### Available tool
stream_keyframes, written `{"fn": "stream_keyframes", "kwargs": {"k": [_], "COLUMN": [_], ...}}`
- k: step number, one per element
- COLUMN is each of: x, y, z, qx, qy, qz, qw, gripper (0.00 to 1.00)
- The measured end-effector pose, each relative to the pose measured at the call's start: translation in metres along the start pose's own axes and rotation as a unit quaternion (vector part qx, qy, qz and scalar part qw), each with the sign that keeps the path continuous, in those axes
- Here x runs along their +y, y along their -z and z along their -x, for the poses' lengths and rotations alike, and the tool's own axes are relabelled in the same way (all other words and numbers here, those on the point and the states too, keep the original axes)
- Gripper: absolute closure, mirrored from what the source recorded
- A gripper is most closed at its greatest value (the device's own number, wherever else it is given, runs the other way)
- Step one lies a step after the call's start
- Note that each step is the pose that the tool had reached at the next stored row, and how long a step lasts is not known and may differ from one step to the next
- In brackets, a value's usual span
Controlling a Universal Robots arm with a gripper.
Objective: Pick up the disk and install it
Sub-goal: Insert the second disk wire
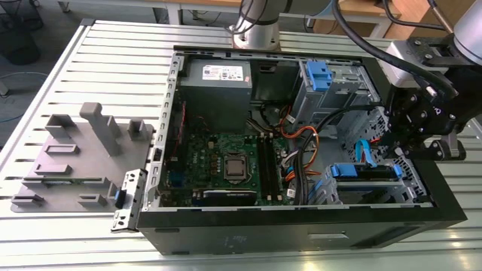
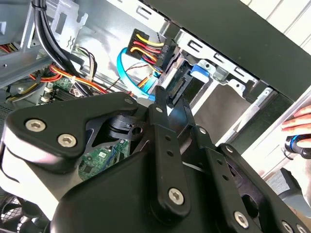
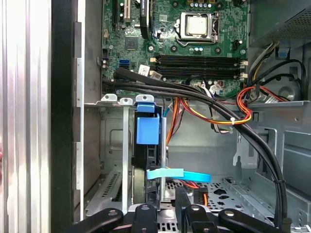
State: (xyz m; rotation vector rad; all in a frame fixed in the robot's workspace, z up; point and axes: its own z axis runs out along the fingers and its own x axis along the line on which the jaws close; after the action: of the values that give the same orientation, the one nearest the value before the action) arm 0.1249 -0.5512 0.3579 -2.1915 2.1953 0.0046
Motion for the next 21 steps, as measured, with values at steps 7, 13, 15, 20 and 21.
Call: {"fn": "stream_keyframes", "kwargs": {"k": [7, 13, 15, 20, 21], "x": [0.0001, -0.0006, -0.0015, -0.0057, -0.0061], "y": [-0.0005, -0.0023, -0.0026, -0.0029, -0.0029], "z": [0.0092, 0.0131, 0.0138, 0.0143, 0.0144], "qx": [-0.0005, -0.0006, -0.0007, -0.0005, -0.0006], "qy": [0.000, 0.000, 0.000, 0.000, 0.000], "qz": [0.0000, 0.0000, 0.0000, 0.0000, 0.0000], "qw": [1.00000, 1.00000, 1.00000, 1.00000, 1.00000], "gripper": [0.71, 0.71, 0.71, 0.71, 0.71]}}
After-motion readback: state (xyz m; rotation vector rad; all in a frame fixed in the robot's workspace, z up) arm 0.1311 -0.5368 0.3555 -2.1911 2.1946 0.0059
